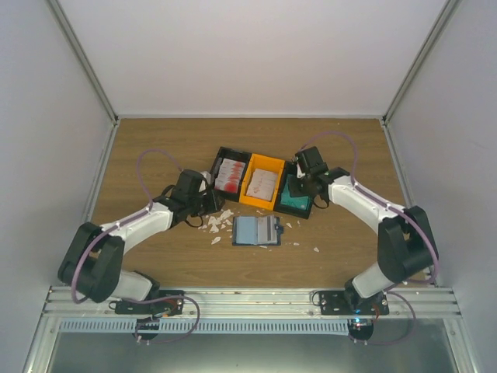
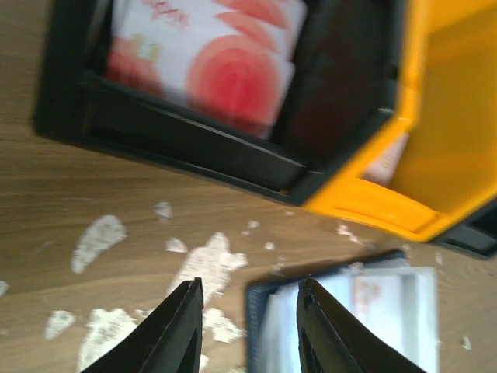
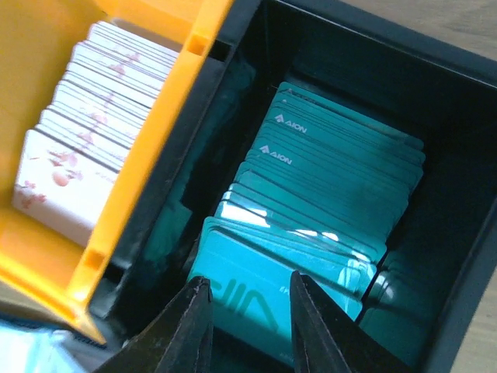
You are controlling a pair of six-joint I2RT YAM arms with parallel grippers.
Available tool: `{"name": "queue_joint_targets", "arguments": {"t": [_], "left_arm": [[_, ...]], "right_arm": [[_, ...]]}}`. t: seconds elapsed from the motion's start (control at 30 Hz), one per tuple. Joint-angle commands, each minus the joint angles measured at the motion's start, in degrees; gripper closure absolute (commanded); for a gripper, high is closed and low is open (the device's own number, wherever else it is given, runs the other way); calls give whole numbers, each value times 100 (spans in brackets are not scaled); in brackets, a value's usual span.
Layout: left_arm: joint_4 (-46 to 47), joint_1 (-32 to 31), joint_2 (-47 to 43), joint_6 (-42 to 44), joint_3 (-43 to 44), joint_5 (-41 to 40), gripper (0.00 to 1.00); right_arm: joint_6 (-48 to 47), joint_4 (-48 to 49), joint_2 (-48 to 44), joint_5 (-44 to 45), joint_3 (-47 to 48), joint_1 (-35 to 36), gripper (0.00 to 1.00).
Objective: Put the credit cards into the card holder
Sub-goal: Pick up the credit card from the storage box.
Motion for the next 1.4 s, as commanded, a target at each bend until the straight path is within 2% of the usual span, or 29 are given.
{"name": "queue_joint_targets", "arguments": {"t": [0.0, 0.37, 0.47, 0.67, 0.9, 1.2, 1.37], "left_arm": [[12, 298, 473, 81, 210, 79, 66], [95, 669, 1513, -59, 764, -44, 69], [161, 702, 1764, -144, 1042, 48, 69], [176, 711, 2245, -36, 1593, 141, 68], [337, 684, 2021, -157, 1387, 322, 68], [566, 231, 1931, -422, 1091, 439, 66], [690, -115, 2050, -620, 1140, 217, 66]], "right_arm": [[-509, -58, 426, -120, 242, -132, 71], [-1305, 105, 1517, -969, 854, -138, 70], [-1497, 104, 1787, -1154, 1127, -141, 67], [-1921, 57, 2329, -1381, 1803, -140, 54], [-2210, -358, 2429, -1763, 1796, -137, 52], [-2492, -976, 2758, -1350, 2159, -141, 50], [-2614, -1099, 2958, -1185, 2238, -141, 49]]}}
